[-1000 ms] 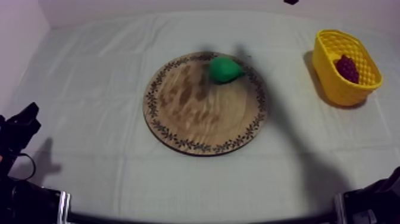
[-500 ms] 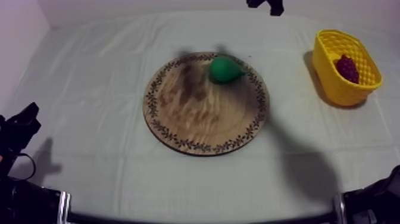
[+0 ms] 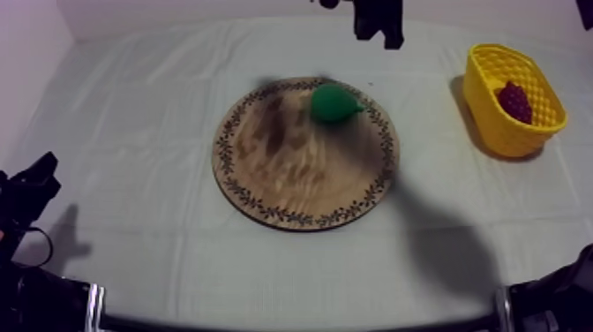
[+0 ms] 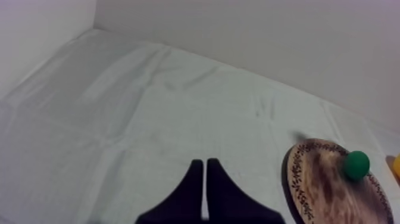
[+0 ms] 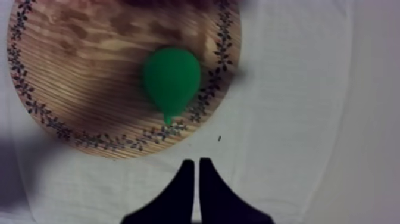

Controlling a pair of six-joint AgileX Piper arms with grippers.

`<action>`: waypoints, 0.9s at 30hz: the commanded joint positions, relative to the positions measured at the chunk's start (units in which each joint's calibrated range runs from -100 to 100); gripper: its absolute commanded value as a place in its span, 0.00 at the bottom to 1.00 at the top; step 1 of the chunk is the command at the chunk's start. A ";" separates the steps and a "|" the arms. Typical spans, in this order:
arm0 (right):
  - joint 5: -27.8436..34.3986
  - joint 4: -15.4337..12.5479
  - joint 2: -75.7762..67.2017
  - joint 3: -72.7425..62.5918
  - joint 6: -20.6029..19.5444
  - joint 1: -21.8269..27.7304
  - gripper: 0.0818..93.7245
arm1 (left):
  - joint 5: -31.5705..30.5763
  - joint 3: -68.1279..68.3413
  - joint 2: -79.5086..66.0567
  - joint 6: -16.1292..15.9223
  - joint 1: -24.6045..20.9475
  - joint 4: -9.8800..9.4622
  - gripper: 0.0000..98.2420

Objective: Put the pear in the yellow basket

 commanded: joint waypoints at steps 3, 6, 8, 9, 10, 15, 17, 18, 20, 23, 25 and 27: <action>-0.02 -0.91 0.07 0.41 -0.71 -0.55 0.09 | -0.01 0.00 0.00 0.01 0.02 -0.01 0.00; -0.11 -1.13 0.12 0.61 -1.15 -0.73 0.24 | -0.01 0.00 0.00 0.01 0.02 -0.01 0.00; -0.15 -0.87 0.14 0.91 -1.23 -0.88 0.37 | -0.01 0.00 0.00 0.01 0.02 -0.01 0.00; -0.23 -0.66 0.15 1.06 -1.20 -1.03 0.43 | -0.01 0.00 0.00 0.01 0.02 -0.01 0.00; -0.33 -0.47 0.15 1.17 -1.05 -1.17 0.47 | -0.01 0.00 0.00 0.01 0.02 -0.01 0.00; -0.71 -0.04 0.37 0.43 -0.33 -1.64 0.62 | -0.01 0.00 0.00 0.01 0.02 -0.01 0.00; -0.91 -0.09 0.62 0.05 -0.24 -1.69 0.65 | -0.01 0.00 0.00 0.01 0.02 -0.01 0.00; -1.07 -0.16 0.76 -0.08 -0.22 -1.71 0.67 | -0.01 0.00 0.00 0.01 0.02 -0.01 0.00; -1.33 -0.27 1.07 -0.22 -0.03 -1.79 0.68 | -0.01 0.00 0.00 0.01 0.02 -0.01 0.00; -1.50 -0.54 1.59 -0.32 0.46 -1.90 0.70 | -0.01 0.00 0.00 0.01 0.02 -0.01 0.00; -1.51 -0.71 2.02 -0.31 0.84 -1.97 0.70 | -0.01 0.00 0.00 0.01 0.02 -0.01 0.00; -1.63 -0.80 2.59 -0.01 1.13 -2.05 0.70 | -0.01 0.00 0.00 0.01 0.02 -0.01 0.00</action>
